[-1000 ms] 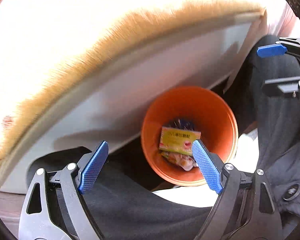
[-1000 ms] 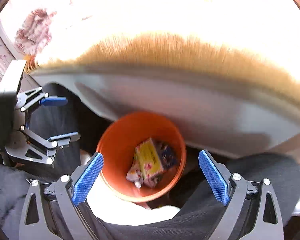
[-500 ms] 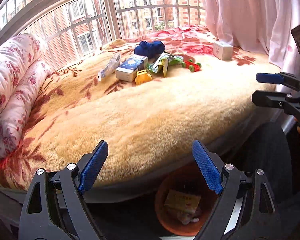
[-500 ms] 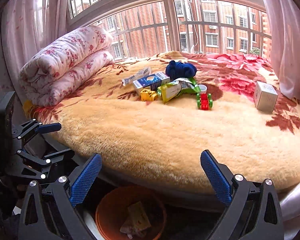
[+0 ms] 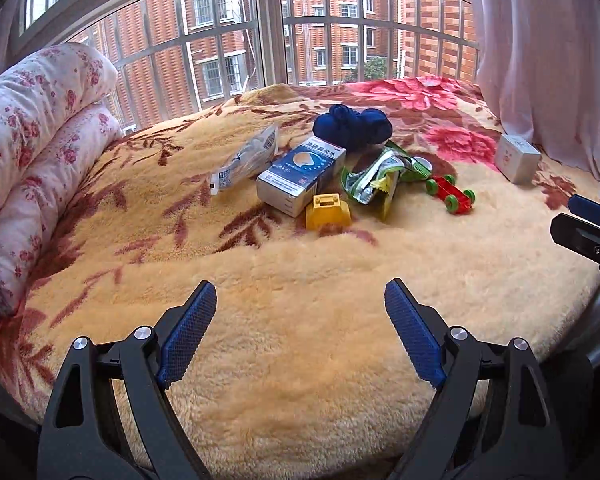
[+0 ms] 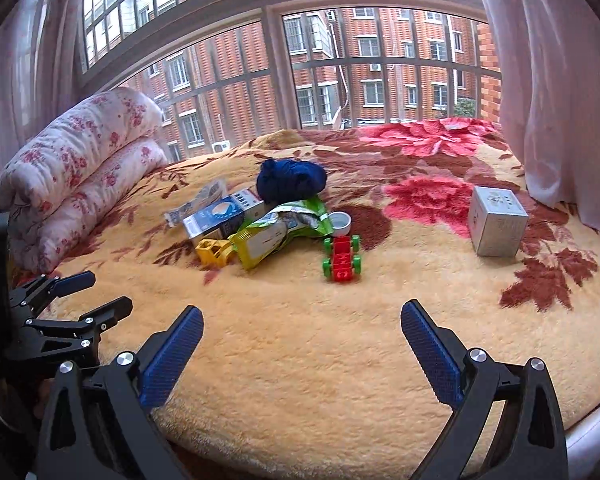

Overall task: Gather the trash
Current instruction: 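Raise both open tools back toward the remaining items on the bed, then grasp the white cube box with the right gripper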

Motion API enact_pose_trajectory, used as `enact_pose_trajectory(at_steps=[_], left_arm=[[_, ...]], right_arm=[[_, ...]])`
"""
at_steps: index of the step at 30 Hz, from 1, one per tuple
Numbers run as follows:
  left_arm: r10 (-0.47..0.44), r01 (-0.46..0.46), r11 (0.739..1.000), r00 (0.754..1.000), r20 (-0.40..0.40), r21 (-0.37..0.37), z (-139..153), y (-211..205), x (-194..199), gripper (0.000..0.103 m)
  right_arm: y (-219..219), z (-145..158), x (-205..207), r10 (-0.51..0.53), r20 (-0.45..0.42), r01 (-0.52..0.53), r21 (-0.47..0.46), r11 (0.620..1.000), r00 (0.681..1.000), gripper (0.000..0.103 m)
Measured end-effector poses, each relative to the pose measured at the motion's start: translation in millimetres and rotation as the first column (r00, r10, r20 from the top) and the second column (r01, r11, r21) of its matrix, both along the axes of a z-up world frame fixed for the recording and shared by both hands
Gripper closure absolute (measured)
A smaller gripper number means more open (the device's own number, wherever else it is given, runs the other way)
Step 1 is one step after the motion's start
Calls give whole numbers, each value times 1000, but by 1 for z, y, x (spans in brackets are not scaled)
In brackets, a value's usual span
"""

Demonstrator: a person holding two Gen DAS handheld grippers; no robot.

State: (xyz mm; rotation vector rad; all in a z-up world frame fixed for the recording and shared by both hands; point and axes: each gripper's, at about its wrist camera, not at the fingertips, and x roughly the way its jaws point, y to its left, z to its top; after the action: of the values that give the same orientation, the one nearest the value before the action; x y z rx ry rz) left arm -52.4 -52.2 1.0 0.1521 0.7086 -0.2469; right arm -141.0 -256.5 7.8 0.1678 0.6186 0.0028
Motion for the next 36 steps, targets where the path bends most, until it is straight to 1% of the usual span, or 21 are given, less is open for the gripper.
enact_pose_trajectory(at_steps=[4, 7, 10, 13, 16, 18, 23, 27, 30, 32, 33, 34, 36], left_arm=[[26, -26, 1000, 1000, -2, -16, -6, -9, 26, 19], [48, -48, 999, 999, -1, -5, -14, -17, 42, 19], [63, -63, 998, 998, -18, 1, -23, -21, 53, 19], [81, -82, 997, 996, -39, -2, -31, -22, 60, 19], [83, -84, 996, 995, -50, -3, -34, -22, 62, 19], [80, -80, 997, 995, -54, 2, -35, -23, 63, 19], [79, -78, 997, 995, -53, 17, -37, -26, 62, 19], [76, -75, 997, 996, -49, 29, -39, -28, 62, 19], [74, -73, 997, 996, -52, 32, -39, -29, 62, 19], [75, -73, 997, 996, -54, 32, -40, -29, 63, 19], [75, -73, 997, 996, -54, 33, -40, -29, 63, 19], [74, -73, 997, 996, -54, 34, -40, -29, 63, 19], [74, -72, 997, 996, -56, 33, -40, -29, 63, 19]], right_arm=[[-31, -1, 19, -89, 5, 89, 22, 996, 996, 5], [-58, 1, 33, -165, 9, 165, 9, 986, 986, 5], [-92, 1, 50, -249, 0, 249, -20, 968, 968, 5], [-128, -5, 71, -313, -39, 311, -55, 949, 949, 5], [-156, -15, 93, -350, -93, 342, -91, 935, 932, 5], [-172, -22, 106, -361, -137, 352, -85, 932, 922, 5], [-198, -39, 137, -368, -248, 378, -10, 926, 896, 6], [-211, -50, 152, -363, -300, 393, 45, 918, 882, 6], [-213, -57, 160, -347, -324, 387, 65, 920, 880, 7], [-211, -60, 164, -338, -341, 379, 59, 923, 877, 14], [-210, -61, 165, -332, -348, 373, 57, 926, 877, 26], [-209, -63, 167, -325, -358, 367, 54, 929, 875, 41], [-209, -66, 170, -323, -375, 366, 46, 930, 869, 41]])
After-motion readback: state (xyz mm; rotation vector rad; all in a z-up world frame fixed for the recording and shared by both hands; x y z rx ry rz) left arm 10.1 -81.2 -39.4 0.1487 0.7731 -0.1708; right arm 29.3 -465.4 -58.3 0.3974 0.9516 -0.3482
